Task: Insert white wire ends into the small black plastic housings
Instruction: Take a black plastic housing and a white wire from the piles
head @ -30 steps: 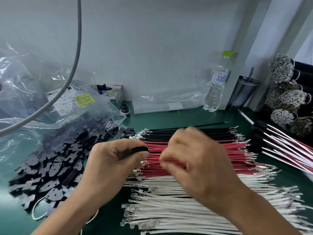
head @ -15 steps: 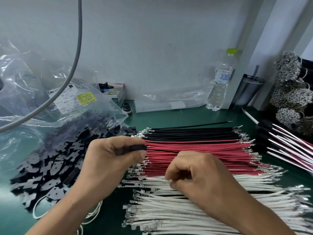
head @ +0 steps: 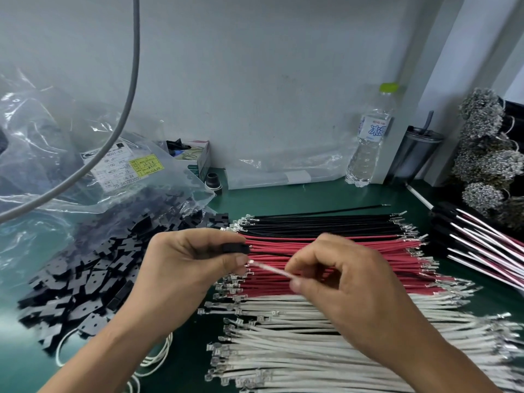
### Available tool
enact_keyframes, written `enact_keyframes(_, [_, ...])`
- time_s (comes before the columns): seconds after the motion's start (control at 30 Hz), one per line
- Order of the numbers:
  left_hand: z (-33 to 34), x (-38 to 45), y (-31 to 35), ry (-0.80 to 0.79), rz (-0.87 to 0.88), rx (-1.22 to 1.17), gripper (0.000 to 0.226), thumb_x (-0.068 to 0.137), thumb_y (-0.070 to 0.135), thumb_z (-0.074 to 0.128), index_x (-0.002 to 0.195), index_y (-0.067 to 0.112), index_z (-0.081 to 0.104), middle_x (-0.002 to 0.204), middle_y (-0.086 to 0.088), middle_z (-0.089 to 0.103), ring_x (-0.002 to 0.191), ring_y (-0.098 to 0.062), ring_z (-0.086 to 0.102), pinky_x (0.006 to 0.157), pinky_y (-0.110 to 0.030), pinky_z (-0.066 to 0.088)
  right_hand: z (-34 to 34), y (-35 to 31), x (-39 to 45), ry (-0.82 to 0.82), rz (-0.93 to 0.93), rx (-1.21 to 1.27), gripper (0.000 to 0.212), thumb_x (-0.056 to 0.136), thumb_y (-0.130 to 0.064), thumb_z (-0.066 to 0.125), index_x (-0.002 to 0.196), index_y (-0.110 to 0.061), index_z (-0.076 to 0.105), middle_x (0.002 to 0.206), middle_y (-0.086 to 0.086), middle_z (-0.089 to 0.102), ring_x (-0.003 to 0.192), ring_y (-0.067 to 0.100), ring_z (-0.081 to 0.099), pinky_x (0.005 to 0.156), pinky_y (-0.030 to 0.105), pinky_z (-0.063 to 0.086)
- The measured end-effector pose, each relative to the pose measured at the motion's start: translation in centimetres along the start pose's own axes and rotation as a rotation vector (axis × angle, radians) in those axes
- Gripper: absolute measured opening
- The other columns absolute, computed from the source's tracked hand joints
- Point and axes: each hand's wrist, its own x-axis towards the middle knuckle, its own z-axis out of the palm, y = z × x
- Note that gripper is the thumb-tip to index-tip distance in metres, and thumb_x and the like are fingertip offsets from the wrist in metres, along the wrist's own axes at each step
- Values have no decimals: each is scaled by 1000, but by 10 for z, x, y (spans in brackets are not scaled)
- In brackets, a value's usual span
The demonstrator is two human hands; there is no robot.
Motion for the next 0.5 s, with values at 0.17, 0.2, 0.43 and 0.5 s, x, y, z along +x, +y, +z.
enact_keyframes(0.17, [2, -3, 2, -43, 10, -34, 26, 65, 0, 82, 88, 13, 83, 78, -15, 79, 68, -28, 78, 65, -19, 60, 4, 0, 0, 196, -44, 48, 18, 84, -11, 78, 88, -29, 77, 85, -13, 61, 83, 11, 63, 64, 9, 43])
enact_keyframes(0.2, [3, -3, 2, -43, 7, -39, 26, 65, -1, 82, 88, 12, 83, 77, -16, 78, 68, -28, 78, 65, -19, 60, 6, -1, -1, 207, -52, 40, 16, 85, -13, 79, 87, -29, 77, 85, -14, 61, 82, 11, 63, 63, 10, 43])
enact_keyframes(0.43, [3, -3, 3, -59, -9, -39, 27, 63, 8, 84, 89, 15, 84, 79, -17, 78, 70, -31, 78, 66, -22, 60, 10, 0, -2, 258, -106, -30, 7, 86, -21, 79, 86, -27, 77, 83, -16, 60, 80, 12, 63, 63, 23, 49])
enact_keyframes(0.5, [3, -3, 2, -72, -16, -44, 27, 64, 5, 83, 90, 14, 84, 79, -18, 78, 70, -32, 78, 66, -22, 60, 11, 0, -1, 254, -105, -24, 6, 87, -22, 78, 86, -27, 77, 83, -16, 60, 80, 12, 63, 63, 24, 49])
